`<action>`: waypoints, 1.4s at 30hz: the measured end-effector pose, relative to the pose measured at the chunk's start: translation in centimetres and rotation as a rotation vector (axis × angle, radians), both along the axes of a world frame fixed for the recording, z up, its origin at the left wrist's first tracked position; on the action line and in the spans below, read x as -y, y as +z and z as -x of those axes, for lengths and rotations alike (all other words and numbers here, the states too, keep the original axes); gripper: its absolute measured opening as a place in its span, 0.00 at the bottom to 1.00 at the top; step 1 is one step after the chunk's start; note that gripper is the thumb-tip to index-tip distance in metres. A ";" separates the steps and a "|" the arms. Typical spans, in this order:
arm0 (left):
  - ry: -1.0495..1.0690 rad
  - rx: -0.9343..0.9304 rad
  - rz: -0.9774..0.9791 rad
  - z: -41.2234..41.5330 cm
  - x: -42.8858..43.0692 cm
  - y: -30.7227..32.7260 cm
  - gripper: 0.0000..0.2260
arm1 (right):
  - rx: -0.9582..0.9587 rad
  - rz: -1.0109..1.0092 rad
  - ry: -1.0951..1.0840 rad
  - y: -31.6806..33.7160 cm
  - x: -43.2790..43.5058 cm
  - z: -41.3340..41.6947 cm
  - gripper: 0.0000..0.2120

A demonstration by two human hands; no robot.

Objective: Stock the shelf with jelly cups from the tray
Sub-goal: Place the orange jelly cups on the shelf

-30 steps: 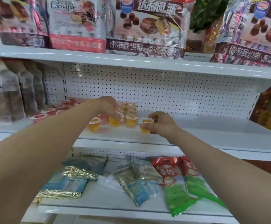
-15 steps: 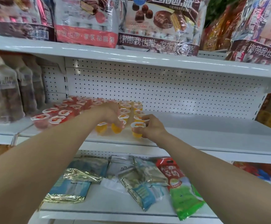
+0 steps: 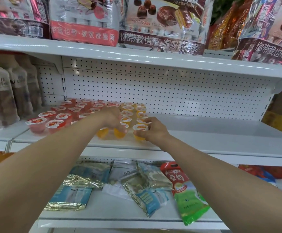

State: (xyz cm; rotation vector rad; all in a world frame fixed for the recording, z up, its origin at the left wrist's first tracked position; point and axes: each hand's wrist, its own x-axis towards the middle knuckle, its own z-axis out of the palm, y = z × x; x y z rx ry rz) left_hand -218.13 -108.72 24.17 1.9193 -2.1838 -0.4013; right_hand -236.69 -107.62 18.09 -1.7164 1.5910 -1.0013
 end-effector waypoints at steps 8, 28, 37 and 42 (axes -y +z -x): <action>0.046 0.115 0.033 1.4 -1.4 1.5 0.34 | -0.223 0.087 -0.028 2.3 -2.1 3.9 0.36; -0.175 -0.278 0.366 37.0 -12.5 1.2 0.29 | -0.615 0.280 -0.316 6.4 -17.5 39.3 0.27; -0.254 -0.282 0.261 53.7 -18.6 -5.0 0.27 | -0.666 0.140 -0.385 1.7 -25.8 55.0 0.25; -0.250 -0.245 0.151 59.2 -20.8 -11.7 0.27 | -0.662 0.025 -0.398 -3.8 -28.3 60.0 0.23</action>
